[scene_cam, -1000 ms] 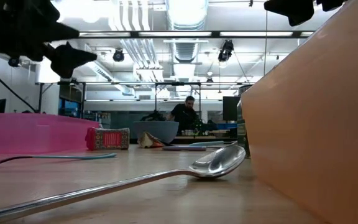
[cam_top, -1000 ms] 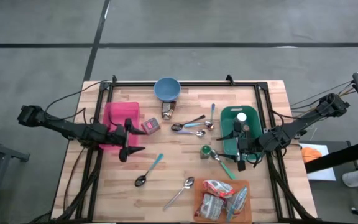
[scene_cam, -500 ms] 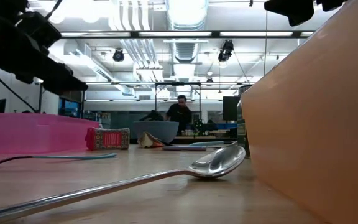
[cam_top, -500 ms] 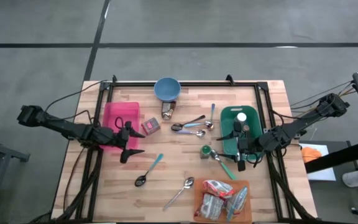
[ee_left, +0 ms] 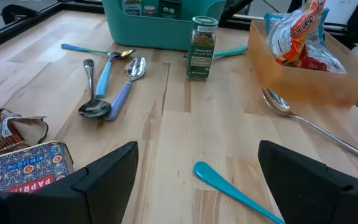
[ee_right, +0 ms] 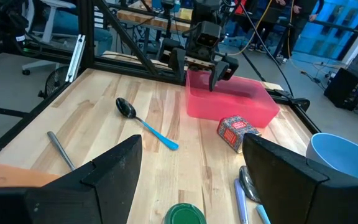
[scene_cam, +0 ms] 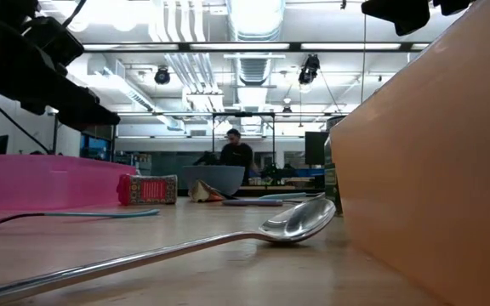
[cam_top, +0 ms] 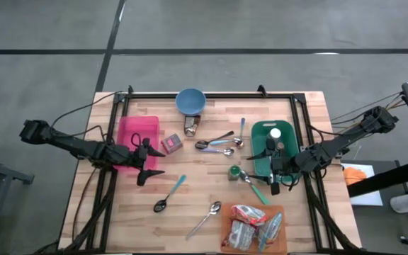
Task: Pick & Place Food Item
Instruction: Put the green seasoning bottle into the green bin
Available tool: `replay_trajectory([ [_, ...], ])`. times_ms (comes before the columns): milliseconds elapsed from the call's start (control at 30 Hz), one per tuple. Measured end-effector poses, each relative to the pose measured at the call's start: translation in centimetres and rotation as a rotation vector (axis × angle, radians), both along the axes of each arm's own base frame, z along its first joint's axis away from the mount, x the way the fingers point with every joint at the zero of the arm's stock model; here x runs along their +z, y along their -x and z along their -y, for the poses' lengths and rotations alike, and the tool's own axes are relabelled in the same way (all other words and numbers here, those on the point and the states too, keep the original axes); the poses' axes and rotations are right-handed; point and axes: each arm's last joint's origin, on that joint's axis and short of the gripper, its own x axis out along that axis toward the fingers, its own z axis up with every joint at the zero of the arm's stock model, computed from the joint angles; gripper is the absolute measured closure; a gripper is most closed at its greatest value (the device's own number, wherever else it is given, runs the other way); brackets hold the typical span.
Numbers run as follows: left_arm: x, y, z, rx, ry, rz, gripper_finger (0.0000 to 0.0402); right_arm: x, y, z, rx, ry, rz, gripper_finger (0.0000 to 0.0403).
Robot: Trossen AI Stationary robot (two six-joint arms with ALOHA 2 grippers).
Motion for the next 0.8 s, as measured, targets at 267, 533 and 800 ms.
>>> replay_trajectory([
  [267,0.0,0.0,0.0,0.0,0.0,0.0,0.0066,0.01,0.0,0.0,0.0,0.0,0.0,0.0126],
  [533,0.0,0.0,0.0,0.0,0.0,0.0,0.0066,0.02,-0.01,0.0,0.0,-0.001,0.002,0.0126],
  [800,0.0,0.0,0.0,0.0,0.0,0.0,0.0066,0.17,-0.04,0.14,-0.046,0.015,0.02,0.0126],
])
